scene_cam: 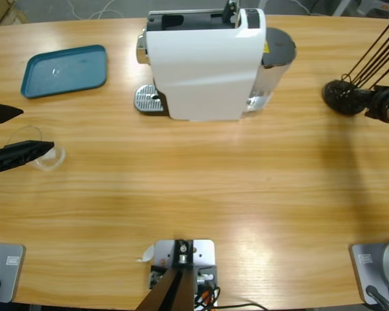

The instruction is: Pour coffee

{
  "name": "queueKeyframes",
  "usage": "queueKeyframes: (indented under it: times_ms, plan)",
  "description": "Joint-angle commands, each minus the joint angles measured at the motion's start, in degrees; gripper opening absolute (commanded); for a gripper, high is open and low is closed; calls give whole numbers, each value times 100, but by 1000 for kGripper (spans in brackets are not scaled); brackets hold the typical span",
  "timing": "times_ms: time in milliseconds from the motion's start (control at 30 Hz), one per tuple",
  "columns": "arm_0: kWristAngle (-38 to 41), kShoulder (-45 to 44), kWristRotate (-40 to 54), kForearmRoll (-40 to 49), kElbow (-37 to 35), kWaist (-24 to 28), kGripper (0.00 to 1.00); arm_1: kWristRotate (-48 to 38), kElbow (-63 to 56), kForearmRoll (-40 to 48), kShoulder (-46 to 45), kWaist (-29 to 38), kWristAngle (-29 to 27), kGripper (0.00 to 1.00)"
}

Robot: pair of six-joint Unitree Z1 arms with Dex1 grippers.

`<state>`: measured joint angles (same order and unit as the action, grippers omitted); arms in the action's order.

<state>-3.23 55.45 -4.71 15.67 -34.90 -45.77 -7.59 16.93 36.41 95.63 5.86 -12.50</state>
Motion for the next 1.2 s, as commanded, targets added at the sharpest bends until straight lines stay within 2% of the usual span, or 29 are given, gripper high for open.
queueKeyframes:
  times_ms: [33, 167, 300, 333, 400, 433, 867, 1200]
  plan:
    - [-20, -100, -82, -55, 220, 51, 987, 149, 169, -942, -993, 98, 44, 103]
    - [-11, -66, -82, -64, 211, 51, 987, 187, 614, -1712, -1507, 117, 28, 103]
    - [-2, -70, -82, -90, 194, 51, 987, 180, 663, -1827, -1493, 149, 53, 125]
    - [-2, -85, -82, -90, 194, 51, 987, 152, 663, -1821, -1443, 161, 61, 171]
    - [-2, -110, -82, -90, 202, 51, 987, 110, 654, -1828, -1310, 170, 86, 342]
    - [-2, -121, -75, -90, 202, 51, 987, 84, 654, -1830, -1239, 178, 102, 360]
    - [-2, -114, -65, -82, 195, 51, 987, 38, 489, -1173, -257, 178, 116, 352]
    - [-2, -96, -65, -82, 202, 51, 987, 52, 433, -833, 84, 178, 116, 354]
